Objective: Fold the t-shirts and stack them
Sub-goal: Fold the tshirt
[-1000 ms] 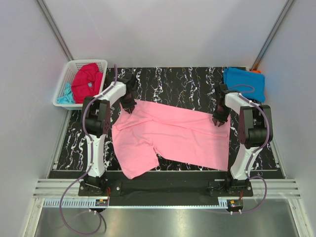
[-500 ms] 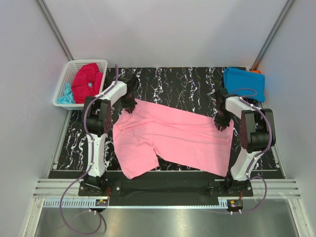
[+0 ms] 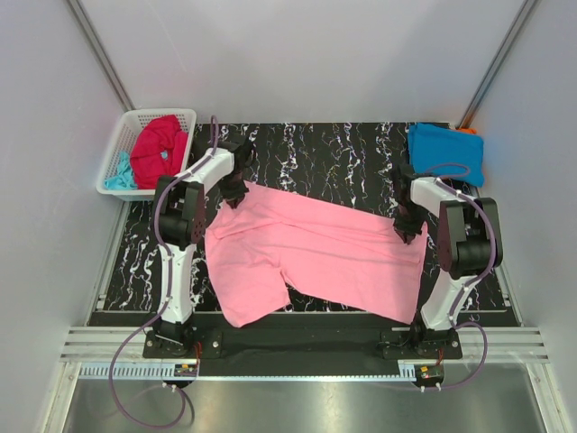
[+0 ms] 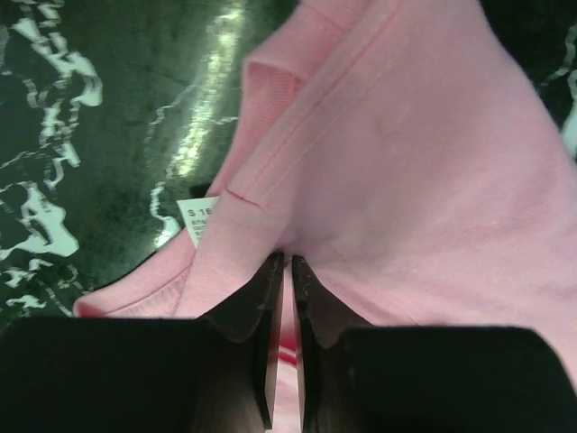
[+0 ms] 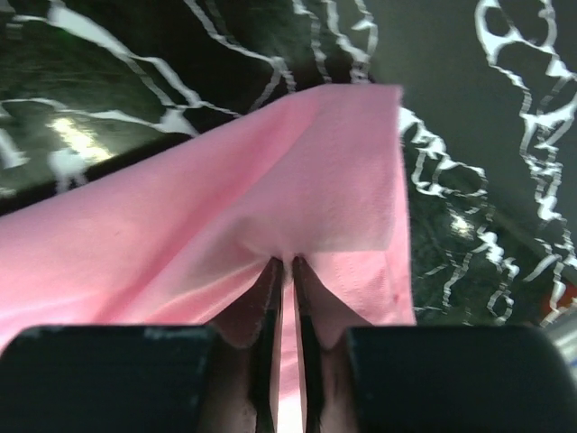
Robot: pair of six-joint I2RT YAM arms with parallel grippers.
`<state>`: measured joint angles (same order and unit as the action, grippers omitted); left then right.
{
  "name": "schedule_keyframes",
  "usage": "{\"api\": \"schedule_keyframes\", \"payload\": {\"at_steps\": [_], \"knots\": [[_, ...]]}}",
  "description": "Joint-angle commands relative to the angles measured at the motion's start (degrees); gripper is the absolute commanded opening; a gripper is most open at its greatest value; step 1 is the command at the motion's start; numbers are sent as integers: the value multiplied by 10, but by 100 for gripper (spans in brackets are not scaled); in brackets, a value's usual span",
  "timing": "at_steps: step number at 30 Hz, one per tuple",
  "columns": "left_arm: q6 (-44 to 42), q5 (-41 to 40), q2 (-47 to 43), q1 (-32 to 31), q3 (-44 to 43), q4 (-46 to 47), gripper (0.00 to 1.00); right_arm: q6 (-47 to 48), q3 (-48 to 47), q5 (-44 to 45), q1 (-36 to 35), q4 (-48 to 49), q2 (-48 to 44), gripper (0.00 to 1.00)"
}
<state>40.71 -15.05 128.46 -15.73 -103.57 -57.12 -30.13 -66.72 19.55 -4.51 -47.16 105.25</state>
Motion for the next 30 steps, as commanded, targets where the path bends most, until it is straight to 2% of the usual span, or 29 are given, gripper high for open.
{"api": "schedule_keyframes", "payload": {"at_steps": [1,7,11,17,24,30], "knots": [[19,-111,10,15,-15,-52,13,-14,-2,94,5,-72,29,14],[31,-133,-5,25,-19,-72,13,-20,-24,126,5,-105,22,13],[24,-118,-23,25,-20,-67,12,-3,-25,76,6,-82,-17,15],[-5,-71,-68,17,-24,-51,13,9,-58,40,5,-94,-56,23],[-37,-7,-121,-4,-25,-26,14,8,-70,9,4,-94,-71,25],[-71,84,-96,-8,-51,-13,16,10,-51,-23,2,-73,-66,32]]}}
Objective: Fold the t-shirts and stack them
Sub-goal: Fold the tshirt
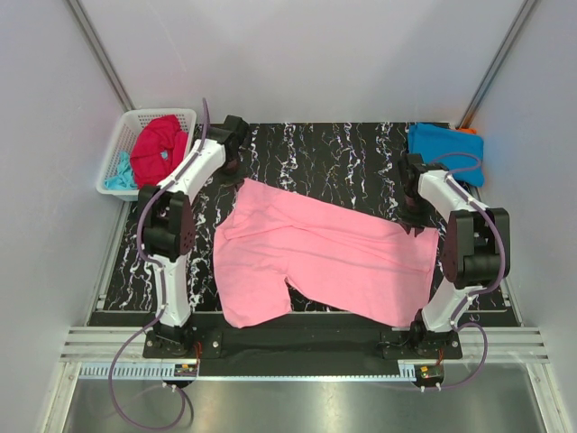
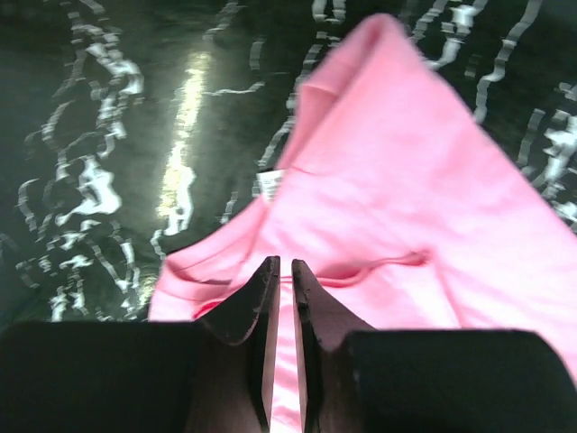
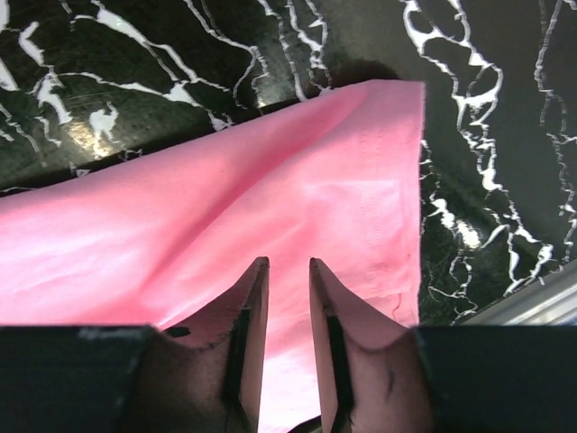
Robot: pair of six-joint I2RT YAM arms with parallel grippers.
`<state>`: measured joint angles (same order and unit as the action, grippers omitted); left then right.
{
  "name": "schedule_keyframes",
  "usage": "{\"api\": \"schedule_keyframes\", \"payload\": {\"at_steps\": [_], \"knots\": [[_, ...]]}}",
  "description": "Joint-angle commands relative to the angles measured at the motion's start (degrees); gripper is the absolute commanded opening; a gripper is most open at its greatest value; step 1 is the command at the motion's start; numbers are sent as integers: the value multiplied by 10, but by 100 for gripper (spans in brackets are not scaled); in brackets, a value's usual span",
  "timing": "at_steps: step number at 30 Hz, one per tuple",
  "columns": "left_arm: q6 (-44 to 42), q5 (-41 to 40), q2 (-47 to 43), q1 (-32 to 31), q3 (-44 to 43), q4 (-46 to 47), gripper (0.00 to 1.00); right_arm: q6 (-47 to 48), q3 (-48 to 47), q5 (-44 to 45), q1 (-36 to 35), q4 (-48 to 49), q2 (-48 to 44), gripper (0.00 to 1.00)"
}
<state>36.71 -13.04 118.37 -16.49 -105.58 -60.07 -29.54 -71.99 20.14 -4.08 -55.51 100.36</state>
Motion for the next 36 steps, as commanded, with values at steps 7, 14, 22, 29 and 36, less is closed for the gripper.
{"api": "schedule_keyframes", "payload": {"at_steps": [7,14,22,29,36], "knots": [[-58,107,68,-19,-41,21,16,3,23,-62,-11,40,1,35],[-69,121,126,-35,-56,26,16,-3,30,-93,-24,60,24,36],[-41,20,159,-38,-71,17,16,21,17,-160,-30,92,74,38],[-18,-35,210,-24,-131,-21,16,50,-63,-193,-34,98,160,40],[-9,-26,218,15,-170,-26,16,83,-210,-200,-34,75,263,41]]}}
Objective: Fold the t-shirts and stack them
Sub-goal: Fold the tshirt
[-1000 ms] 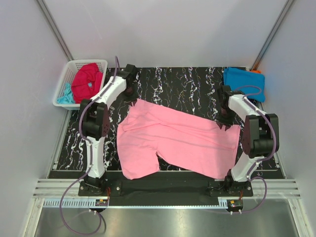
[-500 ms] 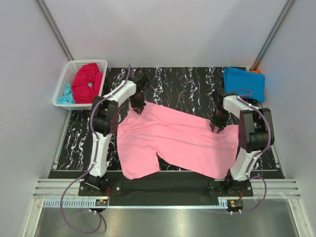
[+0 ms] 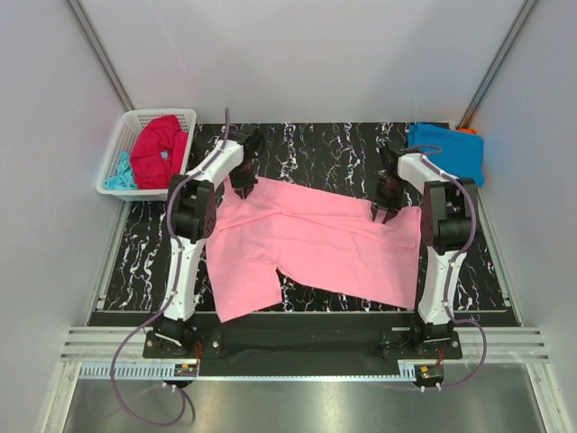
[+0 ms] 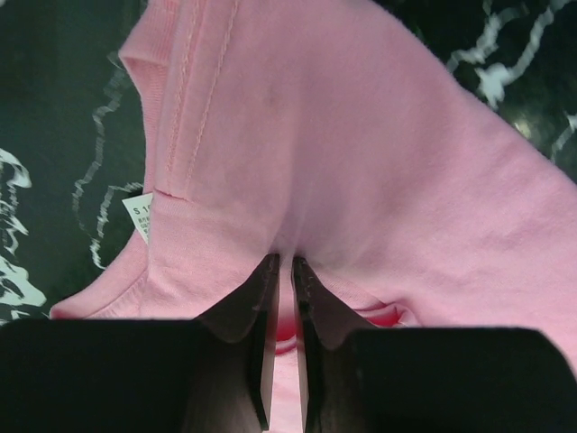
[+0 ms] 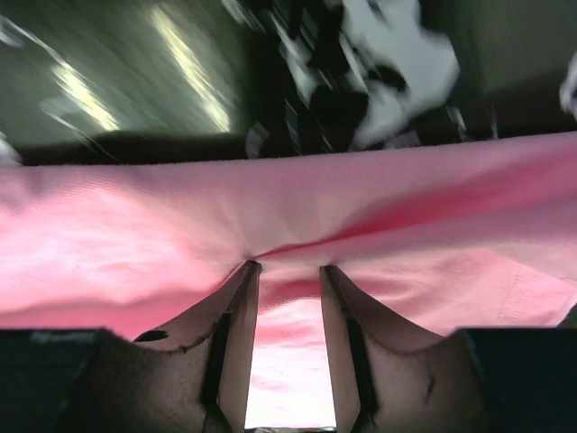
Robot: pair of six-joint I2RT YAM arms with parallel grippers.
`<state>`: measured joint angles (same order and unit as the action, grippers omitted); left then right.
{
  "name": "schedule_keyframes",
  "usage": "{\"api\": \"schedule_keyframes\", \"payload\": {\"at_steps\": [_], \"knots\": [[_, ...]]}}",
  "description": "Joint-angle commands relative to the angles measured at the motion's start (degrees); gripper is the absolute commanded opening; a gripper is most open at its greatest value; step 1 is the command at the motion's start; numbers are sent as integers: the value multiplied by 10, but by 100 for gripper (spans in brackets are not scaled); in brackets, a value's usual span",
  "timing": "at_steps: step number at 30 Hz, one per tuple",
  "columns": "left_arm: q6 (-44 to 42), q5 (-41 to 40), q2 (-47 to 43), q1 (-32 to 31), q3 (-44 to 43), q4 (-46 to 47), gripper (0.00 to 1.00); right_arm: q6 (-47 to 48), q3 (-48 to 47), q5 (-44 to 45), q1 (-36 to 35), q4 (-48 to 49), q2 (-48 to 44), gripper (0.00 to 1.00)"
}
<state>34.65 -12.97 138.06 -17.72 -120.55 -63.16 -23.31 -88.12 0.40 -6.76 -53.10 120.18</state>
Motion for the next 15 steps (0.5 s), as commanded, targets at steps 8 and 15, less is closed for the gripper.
{"api": "schedule_keyframes", "payload": {"at_steps": [8,15], "knots": [[21,-7,24,66,-71,4,17,82,-305,-70,-6,5,188,42],[23,22,57,80,-119,19,17,133,-594,-71,-6,-138,329,43]]}}
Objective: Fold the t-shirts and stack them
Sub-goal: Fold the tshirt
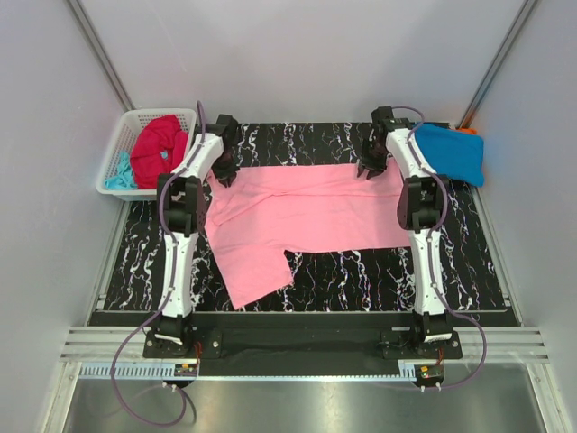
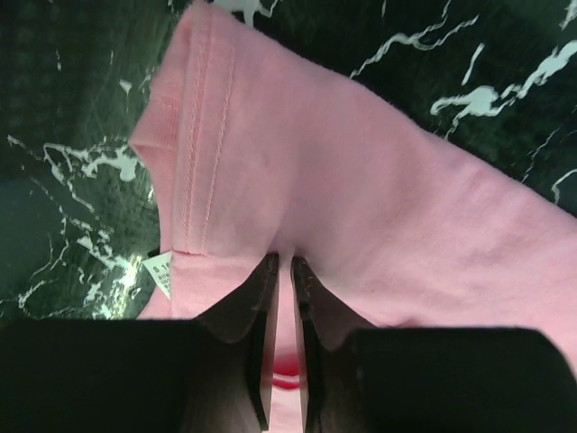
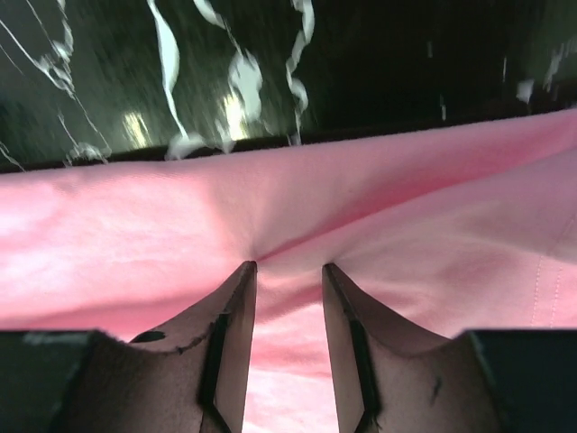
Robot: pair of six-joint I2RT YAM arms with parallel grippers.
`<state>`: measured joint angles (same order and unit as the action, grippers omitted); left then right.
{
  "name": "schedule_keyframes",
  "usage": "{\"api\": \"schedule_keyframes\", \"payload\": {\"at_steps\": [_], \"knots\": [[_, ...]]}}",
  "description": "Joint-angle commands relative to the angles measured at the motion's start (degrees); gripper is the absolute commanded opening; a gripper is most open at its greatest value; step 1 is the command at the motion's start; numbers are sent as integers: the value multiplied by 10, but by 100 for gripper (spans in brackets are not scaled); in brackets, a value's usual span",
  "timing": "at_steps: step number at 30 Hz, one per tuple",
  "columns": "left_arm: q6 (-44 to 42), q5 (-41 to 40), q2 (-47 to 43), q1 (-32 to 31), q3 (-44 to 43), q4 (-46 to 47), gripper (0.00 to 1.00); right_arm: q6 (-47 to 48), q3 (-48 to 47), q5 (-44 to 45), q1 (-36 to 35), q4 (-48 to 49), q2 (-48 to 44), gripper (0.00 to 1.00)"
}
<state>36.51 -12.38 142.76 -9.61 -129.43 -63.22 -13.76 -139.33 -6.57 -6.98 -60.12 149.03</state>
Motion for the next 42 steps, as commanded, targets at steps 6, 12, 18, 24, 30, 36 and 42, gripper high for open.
{"api": "schedule_keyframes", "payload": {"at_steps": [6,12,18,24,30,36,42], "knots": [[-10,60,-39,1,21,110,17,48,-25,39,-4,-58,-38,42],[-14,106,-163,3,158,287,17,50,41,45,-4,-19,-116,42],[-25,136,-256,3,275,416,20,51,92,28,-4,25,-165,41],[-19,162,-247,2,266,375,21,30,121,9,-5,33,-196,41],[-29,166,-176,-11,191,310,30,7,194,-1,-5,59,-243,41],[-27,150,-162,-22,188,293,31,-10,268,-3,-6,89,-284,41],[-19,127,-168,-28,216,276,28,-26,318,6,-14,104,-298,40]]}}
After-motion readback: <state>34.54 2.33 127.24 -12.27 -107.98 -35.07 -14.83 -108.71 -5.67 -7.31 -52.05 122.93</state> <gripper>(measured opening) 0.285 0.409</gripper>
